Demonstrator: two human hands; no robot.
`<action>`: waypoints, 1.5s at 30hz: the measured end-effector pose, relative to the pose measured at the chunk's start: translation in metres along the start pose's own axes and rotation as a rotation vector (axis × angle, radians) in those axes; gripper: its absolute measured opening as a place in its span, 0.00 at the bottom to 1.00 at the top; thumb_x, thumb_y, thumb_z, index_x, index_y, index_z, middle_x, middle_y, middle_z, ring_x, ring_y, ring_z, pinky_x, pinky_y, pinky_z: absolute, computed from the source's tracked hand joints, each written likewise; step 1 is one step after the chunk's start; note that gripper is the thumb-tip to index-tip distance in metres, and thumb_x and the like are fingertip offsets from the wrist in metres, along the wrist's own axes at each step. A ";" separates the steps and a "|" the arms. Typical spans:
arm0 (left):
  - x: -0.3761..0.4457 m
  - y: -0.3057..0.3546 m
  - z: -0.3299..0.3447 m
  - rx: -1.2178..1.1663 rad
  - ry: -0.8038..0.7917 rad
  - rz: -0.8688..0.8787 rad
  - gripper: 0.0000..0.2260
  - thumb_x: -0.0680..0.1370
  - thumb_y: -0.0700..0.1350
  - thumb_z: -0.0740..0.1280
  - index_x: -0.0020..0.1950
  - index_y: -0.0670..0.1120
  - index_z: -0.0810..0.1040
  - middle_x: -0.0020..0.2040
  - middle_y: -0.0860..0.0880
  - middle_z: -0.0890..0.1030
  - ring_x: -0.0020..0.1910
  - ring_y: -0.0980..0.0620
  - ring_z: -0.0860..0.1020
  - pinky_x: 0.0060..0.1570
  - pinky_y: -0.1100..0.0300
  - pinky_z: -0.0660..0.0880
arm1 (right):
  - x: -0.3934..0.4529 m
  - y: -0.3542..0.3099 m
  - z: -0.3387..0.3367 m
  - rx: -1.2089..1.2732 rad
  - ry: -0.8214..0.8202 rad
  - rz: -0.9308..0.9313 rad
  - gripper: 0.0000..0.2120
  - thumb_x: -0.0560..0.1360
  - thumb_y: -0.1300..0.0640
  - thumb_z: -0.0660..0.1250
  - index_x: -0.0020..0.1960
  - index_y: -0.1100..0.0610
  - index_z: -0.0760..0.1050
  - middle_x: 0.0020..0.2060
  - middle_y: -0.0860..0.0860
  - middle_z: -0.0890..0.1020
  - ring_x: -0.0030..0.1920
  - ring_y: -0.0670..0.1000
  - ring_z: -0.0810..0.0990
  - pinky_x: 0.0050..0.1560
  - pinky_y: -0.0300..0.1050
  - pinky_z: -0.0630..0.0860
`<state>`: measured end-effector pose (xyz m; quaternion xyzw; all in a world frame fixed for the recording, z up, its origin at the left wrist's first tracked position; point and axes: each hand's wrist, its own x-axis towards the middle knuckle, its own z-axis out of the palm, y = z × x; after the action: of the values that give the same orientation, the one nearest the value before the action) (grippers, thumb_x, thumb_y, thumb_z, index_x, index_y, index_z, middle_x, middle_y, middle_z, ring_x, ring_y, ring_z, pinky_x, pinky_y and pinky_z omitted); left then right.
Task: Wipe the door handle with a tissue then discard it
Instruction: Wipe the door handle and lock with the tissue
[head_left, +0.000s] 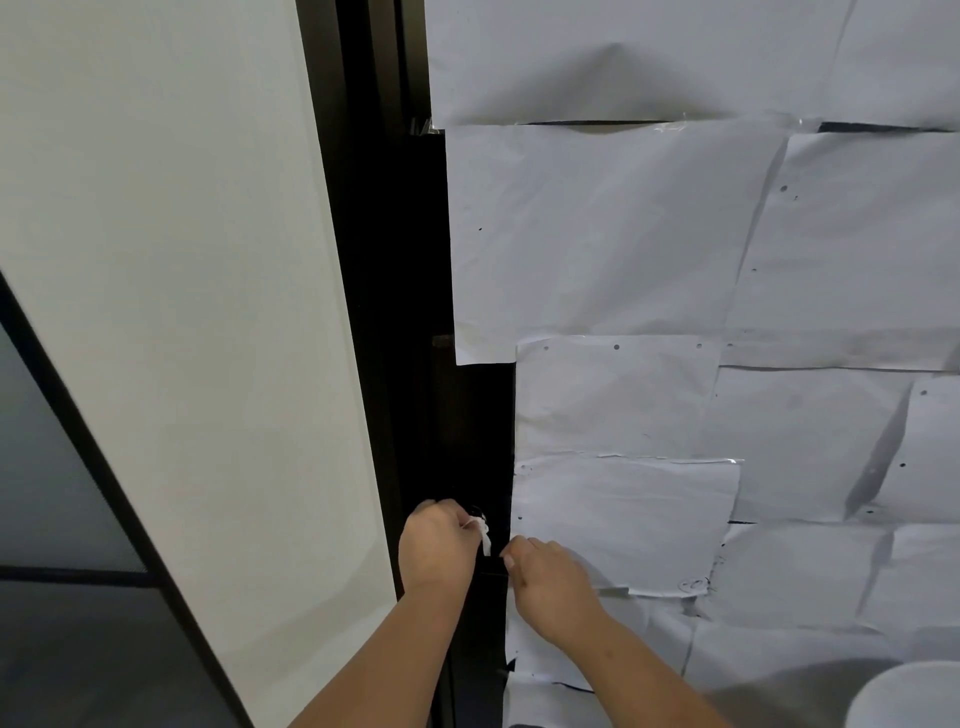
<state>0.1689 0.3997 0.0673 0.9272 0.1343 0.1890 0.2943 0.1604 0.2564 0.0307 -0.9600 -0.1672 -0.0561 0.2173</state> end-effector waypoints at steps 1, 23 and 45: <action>0.001 -0.001 -0.001 -0.014 0.006 -0.009 0.03 0.73 0.43 0.70 0.41 0.46 0.83 0.41 0.49 0.81 0.34 0.53 0.78 0.33 0.64 0.75 | 0.000 0.001 0.000 0.005 0.000 -0.002 0.11 0.80 0.54 0.51 0.56 0.52 0.71 0.49 0.50 0.79 0.48 0.53 0.73 0.46 0.50 0.71; 0.005 -0.013 -0.001 0.039 0.104 0.247 0.02 0.70 0.38 0.75 0.39 0.44 0.84 0.40 0.48 0.81 0.31 0.52 0.79 0.32 0.64 0.78 | -0.001 0.000 -0.001 0.014 0.015 -0.018 0.12 0.81 0.53 0.51 0.56 0.51 0.71 0.50 0.49 0.79 0.48 0.52 0.73 0.45 0.49 0.70; 0.028 -0.010 -0.010 0.596 -0.214 0.948 0.21 0.52 0.41 0.83 0.42 0.52 0.85 0.43 0.54 0.79 0.42 0.54 0.77 0.41 0.62 0.77 | -0.002 0.003 -0.002 0.018 0.003 -0.042 0.12 0.81 0.52 0.50 0.51 0.54 0.71 0.46 0.51 0.77 0.42 0.50 0.67 0.44 0.50 0.67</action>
<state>0.1884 0.4229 0.0763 0.9431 -0.2793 0.1595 -0.0848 0.1596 0.2528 0.0309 -0.9542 -0.1874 -0.0607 0.2251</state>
